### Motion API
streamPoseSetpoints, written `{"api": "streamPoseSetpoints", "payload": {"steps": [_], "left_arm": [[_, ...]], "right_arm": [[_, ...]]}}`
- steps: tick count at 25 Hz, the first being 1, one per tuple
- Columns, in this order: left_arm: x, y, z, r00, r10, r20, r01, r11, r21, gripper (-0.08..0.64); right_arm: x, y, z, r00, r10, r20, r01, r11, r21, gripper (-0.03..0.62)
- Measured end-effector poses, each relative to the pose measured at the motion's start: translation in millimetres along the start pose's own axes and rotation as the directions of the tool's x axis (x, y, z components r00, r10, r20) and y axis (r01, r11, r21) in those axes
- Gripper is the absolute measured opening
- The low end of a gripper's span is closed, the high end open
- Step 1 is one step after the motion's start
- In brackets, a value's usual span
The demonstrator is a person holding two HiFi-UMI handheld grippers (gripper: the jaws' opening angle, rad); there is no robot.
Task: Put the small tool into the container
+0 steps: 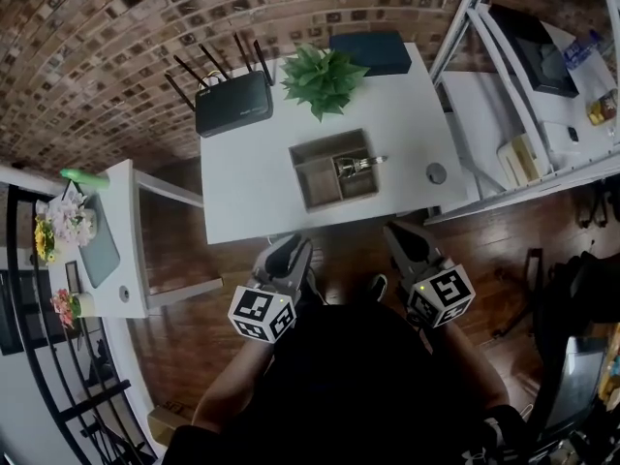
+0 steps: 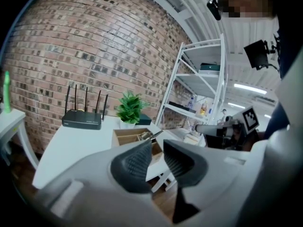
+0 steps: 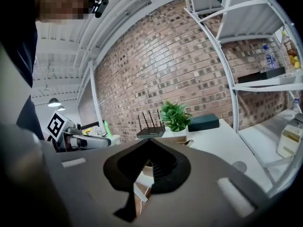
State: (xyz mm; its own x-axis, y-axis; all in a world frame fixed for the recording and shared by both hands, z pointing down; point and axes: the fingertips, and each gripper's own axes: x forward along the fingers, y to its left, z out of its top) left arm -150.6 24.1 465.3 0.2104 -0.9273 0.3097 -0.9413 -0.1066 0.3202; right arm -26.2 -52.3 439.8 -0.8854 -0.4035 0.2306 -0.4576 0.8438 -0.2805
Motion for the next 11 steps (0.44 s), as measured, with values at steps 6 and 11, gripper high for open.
{"api": "streamPoseSetpoints", "payload": {"steps": [6,11], "left_arm": [[3,3,5,0.999,-0.032,-0.009,0.032,0.999,0.012,0.080],[7,6,10,0.999,-0.047,-0.009,0.047,0.999,0.019,0.079]], "right_arm": [[4,-1,-1,1.000,-0.027,0.011,0.027,1.000,0.004,0.005],[7,-1,0,0.999,-0.042,0.010,0.042,0.999,0.007,0.005]]}}
